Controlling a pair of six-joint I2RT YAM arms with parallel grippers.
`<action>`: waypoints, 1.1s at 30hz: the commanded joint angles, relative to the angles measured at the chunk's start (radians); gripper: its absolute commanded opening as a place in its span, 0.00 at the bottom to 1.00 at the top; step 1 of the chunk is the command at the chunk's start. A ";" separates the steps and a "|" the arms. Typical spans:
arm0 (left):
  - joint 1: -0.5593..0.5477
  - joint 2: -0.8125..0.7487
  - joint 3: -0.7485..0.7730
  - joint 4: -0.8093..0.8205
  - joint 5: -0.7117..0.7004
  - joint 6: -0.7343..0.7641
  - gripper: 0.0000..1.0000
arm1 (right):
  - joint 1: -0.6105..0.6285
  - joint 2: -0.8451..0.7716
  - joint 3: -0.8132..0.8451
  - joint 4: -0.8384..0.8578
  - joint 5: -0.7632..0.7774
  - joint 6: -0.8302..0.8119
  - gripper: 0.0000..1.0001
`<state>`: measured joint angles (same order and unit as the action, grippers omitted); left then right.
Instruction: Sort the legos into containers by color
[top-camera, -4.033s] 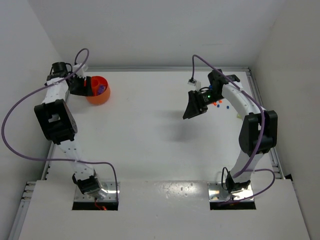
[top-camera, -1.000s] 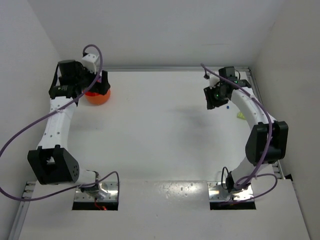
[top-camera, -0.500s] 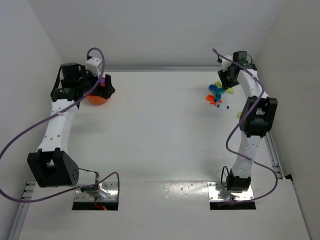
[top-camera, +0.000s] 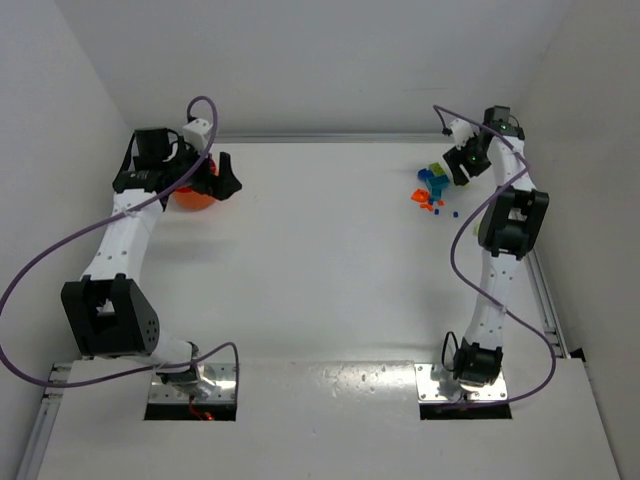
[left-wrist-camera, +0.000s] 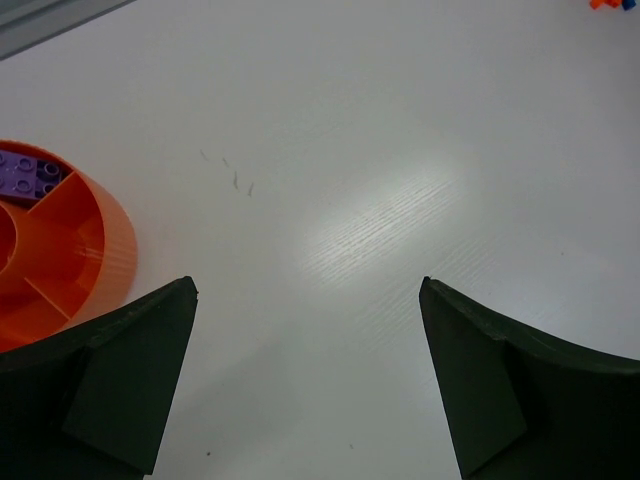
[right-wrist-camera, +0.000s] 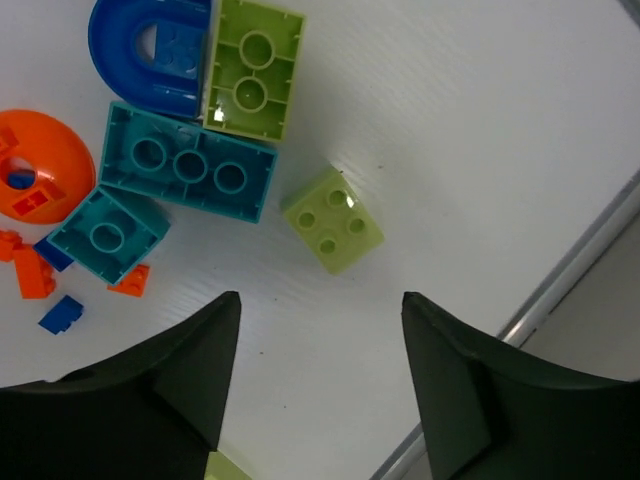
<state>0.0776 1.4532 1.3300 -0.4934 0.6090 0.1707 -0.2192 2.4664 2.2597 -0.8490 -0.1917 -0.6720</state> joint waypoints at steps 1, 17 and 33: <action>-0.009 0.019 0.041 0.049 0.041 -0.014 1.00 | 0.000 0.017 0.031 -0.013 -0.054 -0.074 0.68; -0.009 0.061 0.060 0.058 0.072 -0.033 1.00 | -0.009 0.155 0.112 0.086 -0.002 -0.074 0.73; -0.009 0.081 0.060 0.067 0.072 -0.051 1.00 | -0.009 0.209 0.092 0.001 -0.035 -0.054 0.49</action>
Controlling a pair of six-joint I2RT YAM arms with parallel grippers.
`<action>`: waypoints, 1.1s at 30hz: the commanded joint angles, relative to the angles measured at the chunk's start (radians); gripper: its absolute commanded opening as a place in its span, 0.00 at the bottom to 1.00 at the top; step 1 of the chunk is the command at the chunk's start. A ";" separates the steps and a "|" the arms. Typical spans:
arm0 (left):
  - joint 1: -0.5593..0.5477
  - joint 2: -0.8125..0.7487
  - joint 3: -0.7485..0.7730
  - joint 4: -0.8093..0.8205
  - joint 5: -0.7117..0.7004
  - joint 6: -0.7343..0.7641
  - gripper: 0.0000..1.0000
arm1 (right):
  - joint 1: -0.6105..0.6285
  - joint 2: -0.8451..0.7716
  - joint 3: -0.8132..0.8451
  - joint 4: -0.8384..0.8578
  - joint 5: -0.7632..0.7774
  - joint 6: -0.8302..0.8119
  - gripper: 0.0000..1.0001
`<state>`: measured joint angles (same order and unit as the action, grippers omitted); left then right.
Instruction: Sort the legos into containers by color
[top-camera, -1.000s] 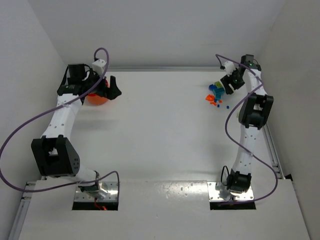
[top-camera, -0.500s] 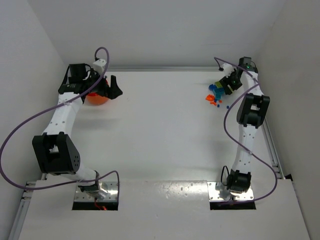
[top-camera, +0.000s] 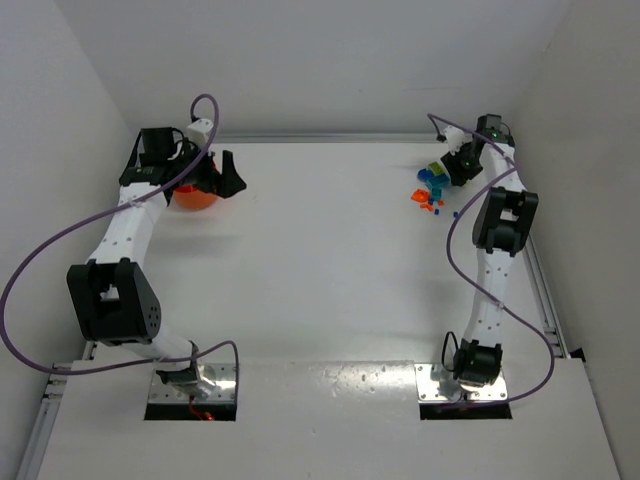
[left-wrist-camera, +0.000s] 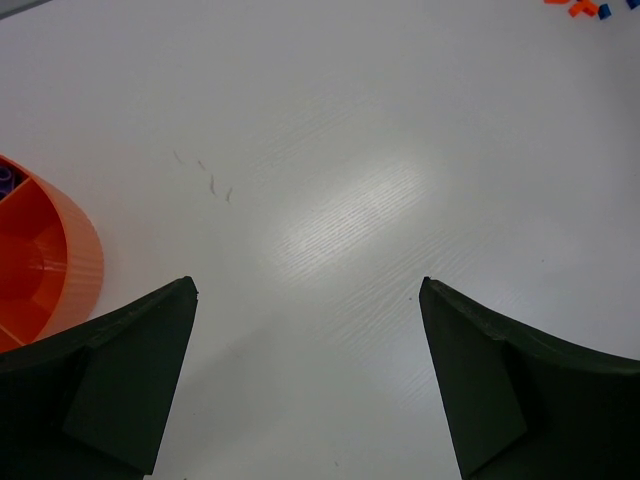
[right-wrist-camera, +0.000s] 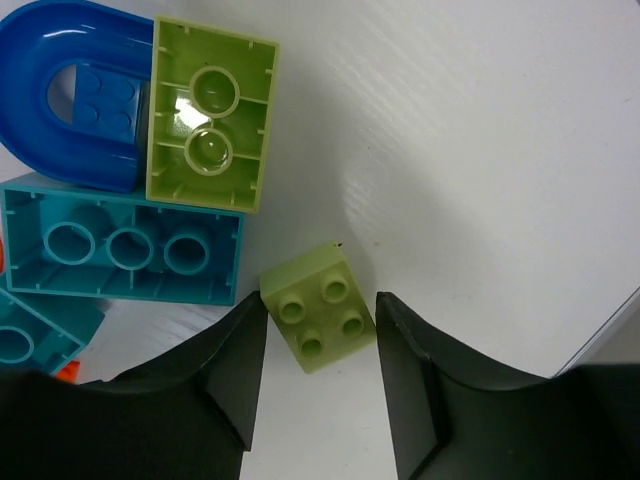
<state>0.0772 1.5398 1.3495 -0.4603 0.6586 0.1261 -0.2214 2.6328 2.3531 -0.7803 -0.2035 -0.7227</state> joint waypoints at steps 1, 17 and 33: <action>-0.008 0.003 0.049 0.034 0.022 -0.006 1.00 | -0.007 0.043 -0.018 -0.094 -0.037 0.006 0.47; -0.008 -0.154 -0.122 0.075 0.160 0.055 1.00 | 0.008 -0.428 -0.437 -0.278 -0.448 0.008 0.16; -0.209 -0.303 -0.303 0.129 0.590 0.181 0.90 | 0.269 -0.596 -0.411 -0.628 -1.079 0.150 0.16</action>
<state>-0.0853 1.2678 1.0363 -0.3794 1.1667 0.2516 -0.0021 2.0590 1.9614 -1.3273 -1.0863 -0.6262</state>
